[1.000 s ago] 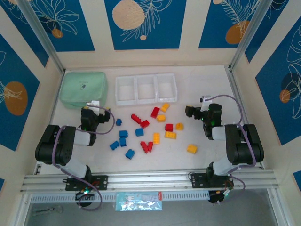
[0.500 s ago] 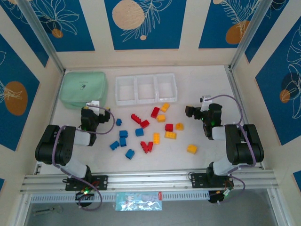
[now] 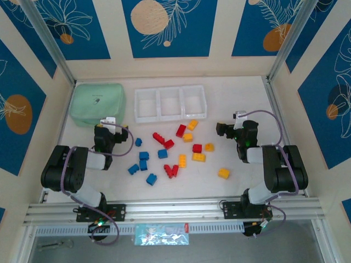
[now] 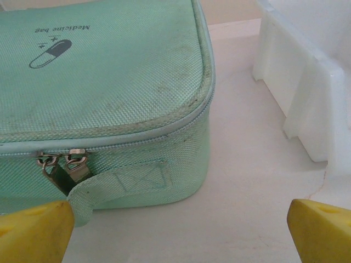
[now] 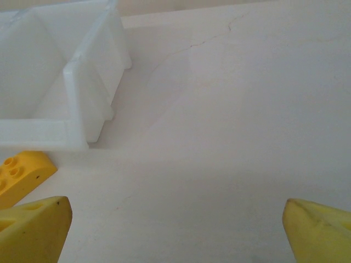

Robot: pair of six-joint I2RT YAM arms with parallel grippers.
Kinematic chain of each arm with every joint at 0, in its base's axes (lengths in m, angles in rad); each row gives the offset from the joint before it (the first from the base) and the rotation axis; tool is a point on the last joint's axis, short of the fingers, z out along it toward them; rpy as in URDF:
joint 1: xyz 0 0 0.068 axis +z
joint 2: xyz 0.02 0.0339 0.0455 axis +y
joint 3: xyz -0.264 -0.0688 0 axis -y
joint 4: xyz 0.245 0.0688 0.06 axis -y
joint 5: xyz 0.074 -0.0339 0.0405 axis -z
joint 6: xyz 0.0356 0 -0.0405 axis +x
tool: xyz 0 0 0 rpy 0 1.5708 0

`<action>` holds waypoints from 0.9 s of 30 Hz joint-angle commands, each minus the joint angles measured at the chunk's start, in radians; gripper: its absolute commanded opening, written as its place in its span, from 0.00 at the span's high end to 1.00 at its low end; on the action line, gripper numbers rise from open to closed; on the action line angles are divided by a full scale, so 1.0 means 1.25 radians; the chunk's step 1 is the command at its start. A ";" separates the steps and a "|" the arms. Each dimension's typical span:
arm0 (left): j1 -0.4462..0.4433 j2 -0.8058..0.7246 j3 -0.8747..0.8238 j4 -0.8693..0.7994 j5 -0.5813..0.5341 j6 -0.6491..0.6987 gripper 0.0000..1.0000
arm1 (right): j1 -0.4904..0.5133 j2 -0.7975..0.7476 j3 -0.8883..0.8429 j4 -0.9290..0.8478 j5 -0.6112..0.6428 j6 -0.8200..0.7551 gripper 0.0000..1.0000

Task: Sort the legos into containers by color
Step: Pick up the lego from the center of the table.

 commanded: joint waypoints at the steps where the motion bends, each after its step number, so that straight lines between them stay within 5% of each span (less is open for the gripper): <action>1: 0.010 -0.041 -0.024 0.044 -0.019 -0.008 0.01 | 0.014 -0.060 0.004 -0.022 0.037 -0.020 0.01; 7: 0.010 -0.158 0.001 -0.111 -0.055 -0.022 0.01 | 0.013 -0.184 0.042 -0.169 0.012 -0.012 0.01; 17: 0.011 -0.380 0.098 -0.522 -0.109 -0.281 0.01 | -0.047 -0.369 0.104 -0.432 -0.047 0.321 0.01; 20: 0.012 -0.435 0.078 -0.547 -0.077 -0.349 0.01 | -0.079 -0.401 0.108 -0.559 -0.004 0.436 0.01; 23: 0.013 -0.469 0.084 -0.609 -0.031 -0.406 0.01 | -0.122 -0.413 0.096 -0.582 -0.113 0.456 0.01; 27: 0.013 -0.488 0.142 -0.763 0.074 -0.434 0.01 | -0.084 -0.420 0.130 -0.686 -0.093 0.429 0.01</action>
